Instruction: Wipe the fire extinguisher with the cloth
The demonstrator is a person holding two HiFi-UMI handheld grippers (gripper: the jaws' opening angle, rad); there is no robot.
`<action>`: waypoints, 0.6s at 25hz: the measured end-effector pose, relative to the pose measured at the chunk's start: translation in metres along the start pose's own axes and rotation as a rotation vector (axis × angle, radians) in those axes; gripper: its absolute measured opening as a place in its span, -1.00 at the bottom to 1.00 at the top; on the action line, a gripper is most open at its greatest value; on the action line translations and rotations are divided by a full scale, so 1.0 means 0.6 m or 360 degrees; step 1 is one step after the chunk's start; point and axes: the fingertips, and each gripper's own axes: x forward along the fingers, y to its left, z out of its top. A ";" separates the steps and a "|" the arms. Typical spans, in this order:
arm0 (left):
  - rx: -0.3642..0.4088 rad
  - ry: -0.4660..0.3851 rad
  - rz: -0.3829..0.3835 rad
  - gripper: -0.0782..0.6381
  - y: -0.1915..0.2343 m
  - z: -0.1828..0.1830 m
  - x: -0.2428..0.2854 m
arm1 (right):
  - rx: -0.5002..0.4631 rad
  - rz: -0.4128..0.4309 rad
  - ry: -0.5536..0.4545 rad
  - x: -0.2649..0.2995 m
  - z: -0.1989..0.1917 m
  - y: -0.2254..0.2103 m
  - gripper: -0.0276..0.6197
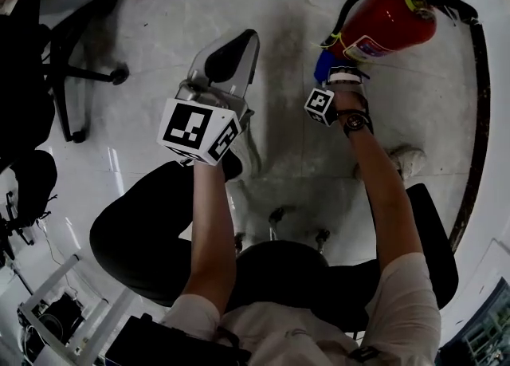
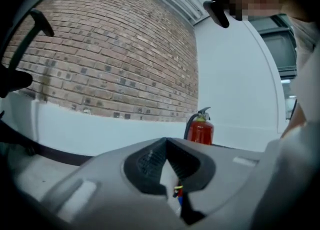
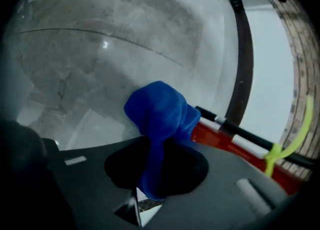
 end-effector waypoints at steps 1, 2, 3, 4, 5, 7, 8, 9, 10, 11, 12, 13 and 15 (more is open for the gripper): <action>-0.0002 0.0002 0.0011 -0.78 0.001 -0.003 0.000 | 0.0037 0.0067 0.0000 0.010 -0.006 0.016 -0.67; -0.0003 0.0005 0.0027 -0.78 0.001 -0.005 -0.002 | 0.0060 0.0105 -0.0006 0.016 -0.009 0.026 -0.67; -0.0001 0.0006 0.0045 -0.78 0.001 -0.004 -0.004 | 0.0063 0.0117 -0.0017 0.017 -0.010 0.032 -0.67; 0.0003 0.0003 0.0064 -0.78 0.000 -0.001 -0.006 | 0.0057 0.0119 -0.0033 0.015 -0.009 0.033 -0.67; 0.0005 -0.0006 0.0082 -0.78 -0.001 0.002 -0.009 | 0.0064 0.0119 -0.0060 0.009 -0.005 0.033 -0.67; -0.0002 -0.0028 0.0114 -0.78 -0.008 0.009 -0.015 | 0.0145 0.0107 -0.0156 -0.014 0.002 0.027 -0.67; -0.0003 -0.0036 0.0126 -0.78 -0.015 0.011 -0.019 | 0.0217 0.0087 -0.0218 -0.031 0.003 0.019 -0.67; 0.0001 -0.0040 0.0137 -0.78 -0.023 0.012 -0.024 | 0.0309 0.0060 -0.0287 -0.051 0.002 0.005 -0.67; 0.0006 -0.0043 0.0148 -0.78 -0.030 0.014 -0.028 | 0.0417 0.0026 -0.0360 -0.075 -0.001 -0.013 -0.67; 0.0011 -0.0047 0.0159 -0.78 -0.039 0.016 -0.034 | 0.0535 -0.0011 -0.0434 -0.100 -0.007 -0.033 -0.67; 0.0016 -0.0053 0.0170 -0.78 -0.048 0.019 -0.041 | 0.0655 -0.0050 -0.0505 -0.128 -0.016 -0.052 -0.67; 0.0025 -0.0057 0.0177 -0.78 -0.059 0.022 -0.049 | 0.0770 -0.0088 -0.0574 -0.157 -0.028 -0.070 -0.67; 0.0058 -0.0060 0.0174 -0.78 -0.085 0.029 -0.062 | 0.0979 -0.0163 -0.0703 -0.217 -0.059 -0.100 -0.67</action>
